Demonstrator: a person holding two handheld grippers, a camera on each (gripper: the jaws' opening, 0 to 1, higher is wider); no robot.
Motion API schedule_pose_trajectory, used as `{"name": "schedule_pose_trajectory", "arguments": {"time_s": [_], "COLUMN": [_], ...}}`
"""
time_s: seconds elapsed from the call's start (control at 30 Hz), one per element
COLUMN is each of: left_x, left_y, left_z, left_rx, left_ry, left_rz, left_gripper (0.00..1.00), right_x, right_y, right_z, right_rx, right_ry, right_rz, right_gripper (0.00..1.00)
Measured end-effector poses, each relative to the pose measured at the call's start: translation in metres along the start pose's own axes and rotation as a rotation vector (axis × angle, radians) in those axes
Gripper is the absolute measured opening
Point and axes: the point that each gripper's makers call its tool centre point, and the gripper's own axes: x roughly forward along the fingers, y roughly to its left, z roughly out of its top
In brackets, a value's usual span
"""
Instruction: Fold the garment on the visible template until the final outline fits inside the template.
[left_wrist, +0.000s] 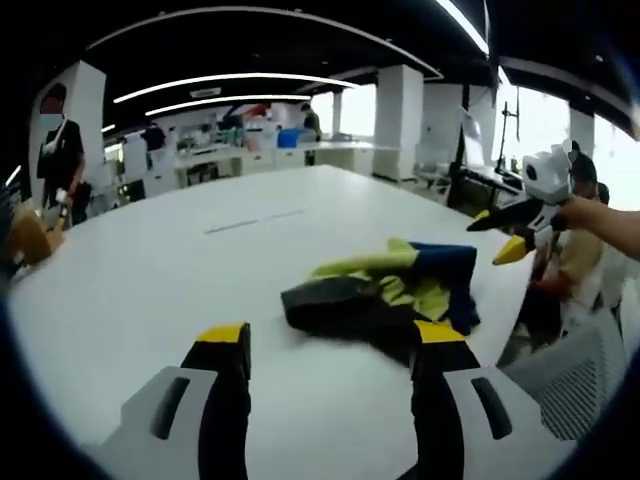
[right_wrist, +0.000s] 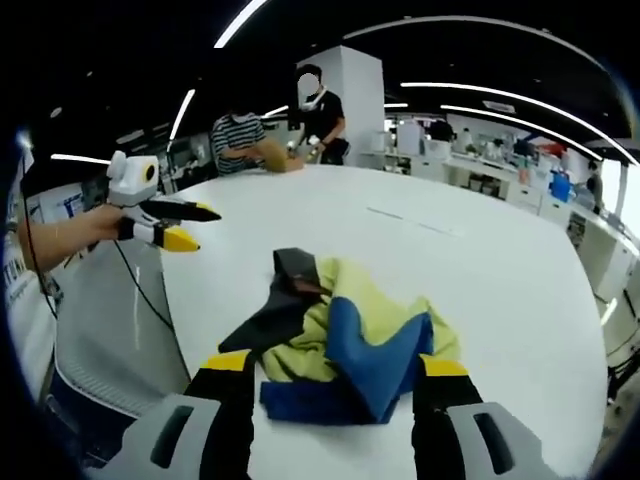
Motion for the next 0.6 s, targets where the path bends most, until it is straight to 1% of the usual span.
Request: {"name": "schedule_pose_trajectory", "arguments": {"time_s": [0.1, 0.2, 0.27, 0.5, 0.6], "left_x": [0.008, 0.018, 0.027, 0.049, 0.059], "left_y": [0.0, 0.0, -0.002, -0.005, -0.006], "left_z": [0.0, -0.003, -0.004, -0.001, -0.001], "left_rx": [0.012, 0.039, 0.05, 0.097, 0.135], "left_ry": [0.007, 0.03, 0.041, 0.06, 0.077], "left_rz": [-0.014, -0.032, -0.048, -0.086, -0.102], "left_gripper": [0.57, 0.56, 0.54, 0.49, 0.46], "right_x": [0.005, 0.011, 0.017, 0.029, 0.034], "right_y": [0.0, 0.0, -0.001, -0.001, -0.004], "right_z": [-0.001, -0.004, -0.007, -0.008, -0.01], "right_rx": [-0.004, -0.012, -0.033, -0.087, -0.097], "right_ry": [0.007, 0.02, 0.041, 0.067, 0.08], "right_rz": [0.013, 0.025, 0.029, 0.044, 0.05], "right_gripper": [0.58, 0.55, 0.53, 0.47, 0.45]}}
